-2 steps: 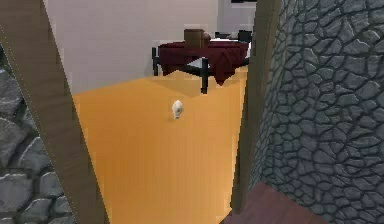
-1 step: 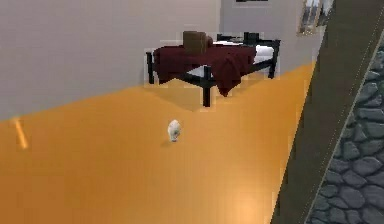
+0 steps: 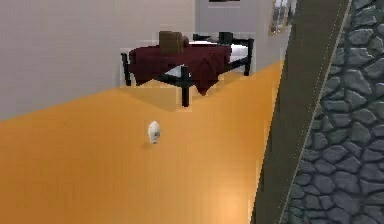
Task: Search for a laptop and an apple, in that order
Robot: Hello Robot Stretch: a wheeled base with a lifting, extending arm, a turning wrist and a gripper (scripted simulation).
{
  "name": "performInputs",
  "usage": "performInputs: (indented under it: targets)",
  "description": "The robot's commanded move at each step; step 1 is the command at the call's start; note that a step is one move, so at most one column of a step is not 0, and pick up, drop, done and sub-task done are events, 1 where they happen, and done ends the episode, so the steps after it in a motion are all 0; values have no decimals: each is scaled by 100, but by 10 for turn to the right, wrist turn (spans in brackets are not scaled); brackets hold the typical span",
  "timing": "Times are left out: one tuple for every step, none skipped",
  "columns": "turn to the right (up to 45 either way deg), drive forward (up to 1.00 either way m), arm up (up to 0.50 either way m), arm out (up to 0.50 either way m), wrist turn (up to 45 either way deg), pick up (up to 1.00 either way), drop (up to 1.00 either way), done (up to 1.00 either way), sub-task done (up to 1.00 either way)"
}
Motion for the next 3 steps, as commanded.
performInputs:
  targets:
    - [0, 100, 0, 0, 0, 0, 0, 0, 0]
    - [0, 20, 0, 0, 0, 0, 0, 0, 0]
    - [240, 0, 0, 0, 0, 0, 0, 0, 0]
